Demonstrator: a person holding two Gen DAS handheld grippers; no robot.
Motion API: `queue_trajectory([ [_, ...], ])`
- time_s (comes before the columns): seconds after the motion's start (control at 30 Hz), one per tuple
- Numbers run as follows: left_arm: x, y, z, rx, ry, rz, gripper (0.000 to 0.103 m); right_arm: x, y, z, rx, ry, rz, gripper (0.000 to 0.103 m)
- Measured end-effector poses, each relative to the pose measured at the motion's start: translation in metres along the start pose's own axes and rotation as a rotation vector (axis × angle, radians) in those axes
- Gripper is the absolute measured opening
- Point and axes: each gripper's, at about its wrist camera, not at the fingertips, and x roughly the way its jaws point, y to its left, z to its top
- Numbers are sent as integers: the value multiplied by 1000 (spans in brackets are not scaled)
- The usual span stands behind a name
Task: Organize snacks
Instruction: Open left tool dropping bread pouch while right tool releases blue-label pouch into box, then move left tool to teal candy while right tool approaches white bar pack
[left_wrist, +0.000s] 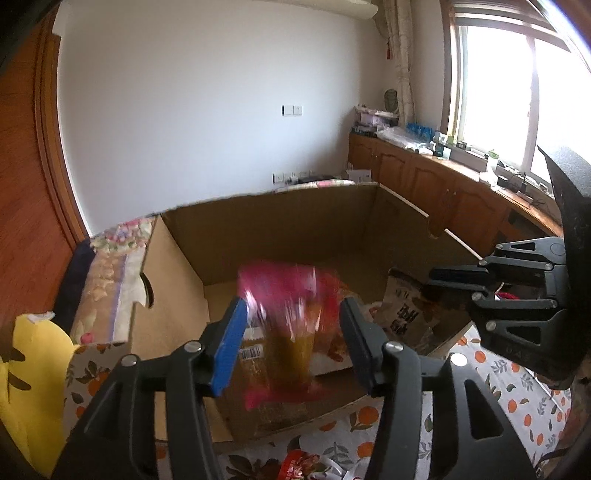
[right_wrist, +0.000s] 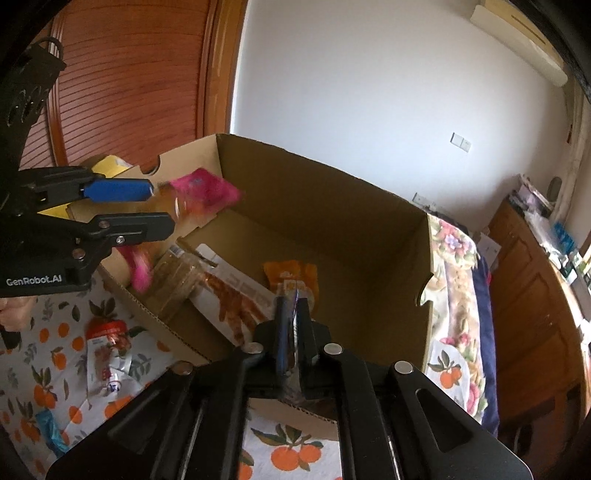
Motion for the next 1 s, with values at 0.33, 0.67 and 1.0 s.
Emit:
queue_trajectory([
  [0.33, -26, -12, -3, 14, -24, -10, 56, -25, -7, -2, 57, -60, 27, 21],
  [0.67, -64, -24, -30, 17, -13, -10, 57, -65, 2, -23, 95, -70, 50, 27],
  [1.0, -102, -35, -85, 8, 39, -12, 57, -95, 34, -68, 143, -43, 138, 44],
])
